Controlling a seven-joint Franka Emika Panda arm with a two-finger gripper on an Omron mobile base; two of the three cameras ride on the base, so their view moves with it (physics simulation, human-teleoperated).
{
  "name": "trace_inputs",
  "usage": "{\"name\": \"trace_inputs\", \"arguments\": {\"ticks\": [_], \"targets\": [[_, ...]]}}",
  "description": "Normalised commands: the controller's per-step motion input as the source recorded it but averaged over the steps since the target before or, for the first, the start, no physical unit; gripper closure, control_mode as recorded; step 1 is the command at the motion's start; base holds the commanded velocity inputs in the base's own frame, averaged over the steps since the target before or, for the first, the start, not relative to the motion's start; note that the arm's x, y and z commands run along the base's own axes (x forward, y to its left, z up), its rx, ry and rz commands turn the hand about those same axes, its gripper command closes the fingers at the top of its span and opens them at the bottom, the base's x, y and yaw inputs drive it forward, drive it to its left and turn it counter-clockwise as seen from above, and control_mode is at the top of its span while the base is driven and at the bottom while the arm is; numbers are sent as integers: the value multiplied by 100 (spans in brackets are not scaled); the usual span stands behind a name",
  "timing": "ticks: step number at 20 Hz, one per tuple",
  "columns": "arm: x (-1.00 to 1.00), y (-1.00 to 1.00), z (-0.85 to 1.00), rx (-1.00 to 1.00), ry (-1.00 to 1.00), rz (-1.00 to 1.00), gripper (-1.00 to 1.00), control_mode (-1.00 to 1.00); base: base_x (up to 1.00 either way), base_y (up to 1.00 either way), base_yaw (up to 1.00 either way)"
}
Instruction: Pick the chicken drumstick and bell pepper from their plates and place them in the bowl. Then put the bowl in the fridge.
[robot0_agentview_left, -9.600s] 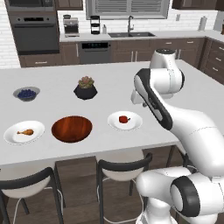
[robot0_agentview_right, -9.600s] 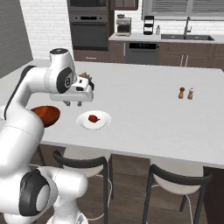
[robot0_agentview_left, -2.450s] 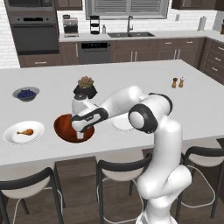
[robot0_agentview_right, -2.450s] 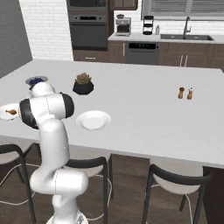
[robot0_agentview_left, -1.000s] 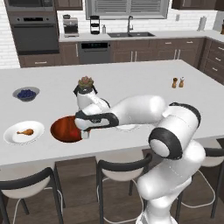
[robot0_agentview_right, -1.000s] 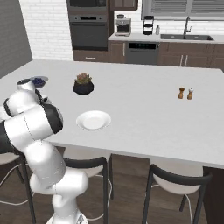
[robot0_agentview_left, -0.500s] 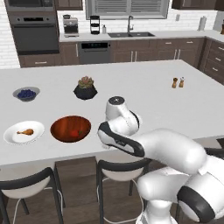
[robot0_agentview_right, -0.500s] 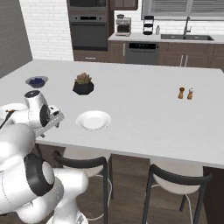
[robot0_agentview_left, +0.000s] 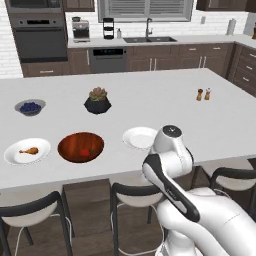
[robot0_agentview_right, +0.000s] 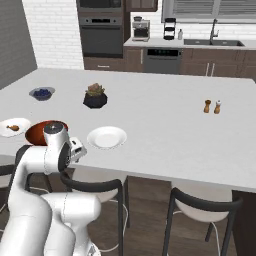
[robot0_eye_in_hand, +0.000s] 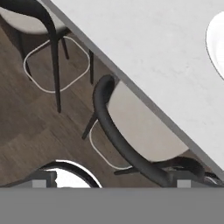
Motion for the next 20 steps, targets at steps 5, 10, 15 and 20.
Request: {"name": "trace_inputs", "arguments": {"ticks": [5, 10, 15, 20], "targets": [[-4, 1, 0, 0, 0, 0, -100, 100, 0, 10, 0], [0, 0, 0, 0, 0, 0, -100, 100, 5, 89, -7], [0, 0, 0, 0, 0, 0, -100, 100, 19, 87, -11], [0, 0, 0, 0, 0, 0, -100, 100, 35, 74, -11]]}}
